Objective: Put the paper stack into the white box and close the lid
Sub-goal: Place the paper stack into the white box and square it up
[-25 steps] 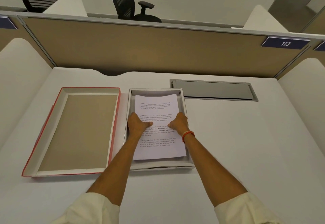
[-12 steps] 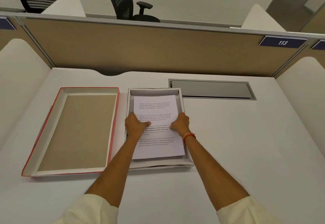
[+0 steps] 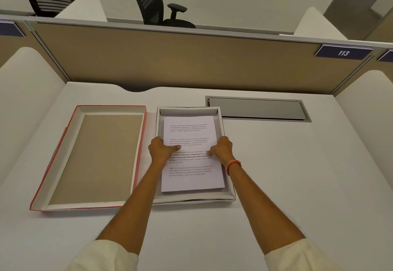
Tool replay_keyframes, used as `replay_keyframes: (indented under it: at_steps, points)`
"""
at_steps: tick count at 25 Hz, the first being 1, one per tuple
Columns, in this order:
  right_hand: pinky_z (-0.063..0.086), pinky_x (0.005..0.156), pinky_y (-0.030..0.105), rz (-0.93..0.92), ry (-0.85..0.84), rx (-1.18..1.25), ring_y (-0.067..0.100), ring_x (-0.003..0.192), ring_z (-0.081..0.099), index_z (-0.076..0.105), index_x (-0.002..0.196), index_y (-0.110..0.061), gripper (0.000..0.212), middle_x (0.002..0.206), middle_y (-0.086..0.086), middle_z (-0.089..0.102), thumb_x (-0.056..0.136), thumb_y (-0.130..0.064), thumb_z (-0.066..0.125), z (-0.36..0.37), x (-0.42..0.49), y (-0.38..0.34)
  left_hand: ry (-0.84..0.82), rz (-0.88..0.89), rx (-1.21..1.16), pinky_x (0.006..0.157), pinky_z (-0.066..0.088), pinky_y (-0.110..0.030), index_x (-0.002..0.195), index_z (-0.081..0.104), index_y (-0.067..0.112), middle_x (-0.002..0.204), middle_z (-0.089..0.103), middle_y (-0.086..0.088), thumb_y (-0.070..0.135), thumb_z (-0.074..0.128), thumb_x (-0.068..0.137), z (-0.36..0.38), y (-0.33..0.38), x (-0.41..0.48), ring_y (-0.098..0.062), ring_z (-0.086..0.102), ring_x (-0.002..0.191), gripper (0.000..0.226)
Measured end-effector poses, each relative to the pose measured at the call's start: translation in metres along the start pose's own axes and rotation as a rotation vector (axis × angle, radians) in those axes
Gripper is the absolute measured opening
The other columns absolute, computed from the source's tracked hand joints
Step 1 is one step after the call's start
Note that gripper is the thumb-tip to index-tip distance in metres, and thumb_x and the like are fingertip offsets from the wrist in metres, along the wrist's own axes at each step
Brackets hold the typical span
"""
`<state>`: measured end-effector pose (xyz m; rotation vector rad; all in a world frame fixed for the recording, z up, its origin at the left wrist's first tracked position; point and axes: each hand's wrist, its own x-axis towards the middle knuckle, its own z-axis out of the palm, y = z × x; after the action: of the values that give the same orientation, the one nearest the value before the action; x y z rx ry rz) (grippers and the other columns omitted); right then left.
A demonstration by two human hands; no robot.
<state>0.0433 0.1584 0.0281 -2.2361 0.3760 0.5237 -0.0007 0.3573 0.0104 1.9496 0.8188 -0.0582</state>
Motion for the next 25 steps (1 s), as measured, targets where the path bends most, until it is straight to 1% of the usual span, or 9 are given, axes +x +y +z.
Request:
replay_keyframes:
  at_steps: [3, 5, 9, 15, 17, 20, 22, 24, 25]
  points:
    - [0.052, 0.081, 0.03, 0.019, 0.006, 0.024, 0.035, 0.106, 0.064, 0.049, 0.086, -0.005, 0.035, 0.107, 0.02, 0.063, 0.073, -0.002, 0.082, 0.0, 0.001, 0.0, -0.018, -0.033, -0.059, 0.071, 0.056, -0.033, 0.098, 0.063, -0.004, 0.109, 0.072, -0.017, 0.018, 0.092, 0.063, 0.0, 0.001, 0.001, -0.03, 0.07, 0.094, 0.05]
    - [0.053, 0.079, 0.029, 0.027, 0.009, 0.038, 0.033, 0.099, 0.065, 0.048, 0.076, -0.008, 0.035, 0.098, 0.016, 0.06, 0.072, -0.002, 0.082, 0.0, 0.0, -0.001, -0.031, -0.052, -0.07, 0.071, 0.056, -0.031, 0.101, 0.065, -0.003, 0.111, 0.071, -0.017, 0.016, 0.092, 0.062, -0.001, 0.002, 0.001, -0.03, 0.07, 0.094, 0.051]
    - [0.052, 0.077, 0.028, 0.036, 0.009, 0.063, 0.033, 0.098, 0.065, 0.051, 0.087, -0.003, 0.034, 0.112, 0.022, 0.066, 0.071, 0.0, 0.082, -0.001, 0.002, -0.001, -0.04, -0.07, -0.076, 0.075, 0.057, -0.034, 0.103, 0.065, -0.002, 0.113, 0.071, -0.017, 0.014, 0.092, 0.061, -0.002, 0.003, 0.0, -0.031, 0.071, 0.094, 0.053]
    - [0.054, 0.083, 0.032, 0.007, 0.021, 0.034, 0.035, 0.105, 0.064, 0.049, 0.09, -0.005, 0.036, 0.116, 0.022, 0.064, 0.073, -0.001, 0.081, 0.002, 0.0, 0.001, -0.05, -0.041, -0.038, 0.08, 0.057, -0.037, 0.106, 0.062, -0.002, 0.117, 0.07, -0.018, 0.014, 0.091, 0.063, -0.002, 0.004, -0.006, -0.033, 0.07, 0.099, 0.055]
    - [0.054, 0.085, 0.033, -0.004, 0.016, 0.011, 0.035, 0.106, 0.064, 0.048, 0.09, -0.005, 0.036, 0.116, 0.022, 0.064, 0.073, 0.0, 0.08, 0.002, 0.002, 0.003, -0.074, -0.011, 0.04, 0.078, 0.055, -0.035, 0.108, 0.058, -0.002, 0.118, 0.068, -0.019, 0.017, 0.091, 0.064, -0.004, 0.007, -0.01, -0.034, 0.068, 0.102, 0.057]
    - [0.055, 0.087, 0.035, -0.026, -0.014, -0.011, 0.036, 0.107, 0.063, 0.047, 0.091, -0.005, 0.038, 0.118, 0.022, 0.063, 0.074, 0.0, 0.08, 0.001, 0.002, 0.004, -0.061, 0.098, 0.182, 0.064, 0.047, -0.025, 0.107, 0.053, 0.002, 0.115, 0.066, -0.018, 0.017, 0.088, 0.069, -0.007, 0.013, -0.02, -0.032, 0.066, 0.102, 0.054]
    - [0.053, 0.081, 0.031, -0.045, -0.034, -0.032, 0.034, 0.107, 0.064, 0.048, 0.092, -0.006, 0.038, 0.117, 0.021, 0.063, 0.074, -0.003, 0.081, -0.001, 0.003, 0.001, -0.011, 0.199, 0.166, 0.06, 0.042, -0.018, 0.109, 0.055, 0.003, 0.116, 0.067, -0.015, 0.016, 0.086, 0.071, -0.009, 0.019, -0.03, -0.031, 0.067, 0.102, 0.051]
    - [0.05, 0.074, 0.026, -0.074, -0.027, -0.041, 0.033, 0.104, 0.065, 0.054, 0.095, -0.005, 0.035, 0.115, 0.019, 0.066, 0.074, -0.006, 0.082, -0.005, 0.008, -0.005, -0.034, 0.182, 0.065, 0.07, 0.047, -0.022, 0.116, 0.059, 0.002, 0.118, 0.067, -0.011, 0.018, 0.087, 0.07, -0.013, 0.024, -0.043, -0.029, 0.066, 0.106, 0.057]
    - [0.05, 0.072, 0.025, -0.099, -0.014, -0.047, 0.032, 0.103, 0.066, 0.059, 0.099, -0.002, 0.035, 0.114, 0.019, 0.067, 0.074, -0.007, 0.082, -0.008, 0.012, -0.011, -0.089, 0.097, -0.026, 0.076, 0.049, -0.026, 0.12, 0.059, 0.0, 0.119, 0.067, -0.011, 0.019, 0.088, 0.069, -0.014, 0.025, -0.05, -0.028, 0.066, 0.107, 0.062]
